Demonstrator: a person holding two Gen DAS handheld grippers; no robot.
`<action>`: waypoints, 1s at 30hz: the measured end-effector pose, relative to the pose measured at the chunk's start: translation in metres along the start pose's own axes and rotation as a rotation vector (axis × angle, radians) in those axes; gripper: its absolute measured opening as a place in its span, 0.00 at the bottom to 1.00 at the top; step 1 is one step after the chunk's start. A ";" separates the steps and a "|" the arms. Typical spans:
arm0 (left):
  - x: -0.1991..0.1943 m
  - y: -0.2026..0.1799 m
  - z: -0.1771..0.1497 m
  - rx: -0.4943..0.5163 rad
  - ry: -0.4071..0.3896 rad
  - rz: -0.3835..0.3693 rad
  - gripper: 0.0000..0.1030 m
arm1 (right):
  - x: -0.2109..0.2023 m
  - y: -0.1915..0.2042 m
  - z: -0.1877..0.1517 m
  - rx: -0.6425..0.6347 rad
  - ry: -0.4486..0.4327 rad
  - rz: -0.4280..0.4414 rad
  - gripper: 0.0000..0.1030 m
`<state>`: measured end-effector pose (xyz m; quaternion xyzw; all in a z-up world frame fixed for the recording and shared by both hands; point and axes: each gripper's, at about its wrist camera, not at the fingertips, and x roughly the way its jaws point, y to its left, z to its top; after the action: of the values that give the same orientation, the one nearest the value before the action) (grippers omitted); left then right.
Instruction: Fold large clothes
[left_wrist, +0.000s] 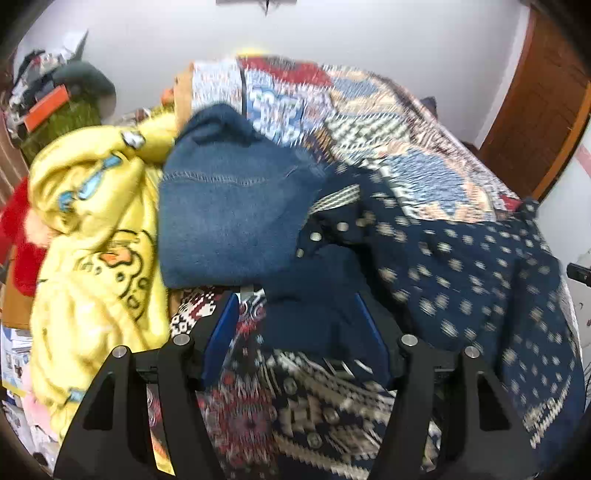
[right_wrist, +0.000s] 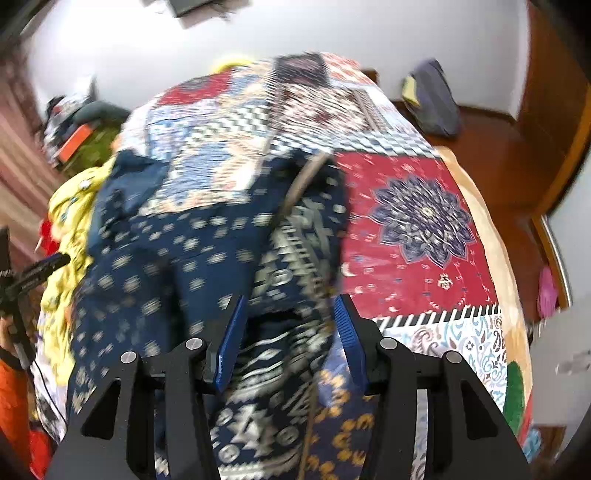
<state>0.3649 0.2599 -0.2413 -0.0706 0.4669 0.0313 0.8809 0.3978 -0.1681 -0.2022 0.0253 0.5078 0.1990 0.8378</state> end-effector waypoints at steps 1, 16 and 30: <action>0.009 0.001 0.004 -0.002 0.011 -0.007 0.61 | 0.005 -0.004 0.003 0.018 0.008 0.006 0.44; 0.102 -0.020 0.050 0.080 0.088 -0.096 0.61 | 0.073 -0.020 0.041 0.103 0.082 0.157 0.47; 0.051 -0.020 0.046 -0.028 -0.050 -0.099 0.08 | 0.040 0.018 0.059 -0.061 -0.056 0.093 0.17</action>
<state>0.4342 0.2466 -0.2561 -0.1051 0.4401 -0.0039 0.8917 0.4591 -0.1281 -0.2031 0.0291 0.4763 0.2523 0.8418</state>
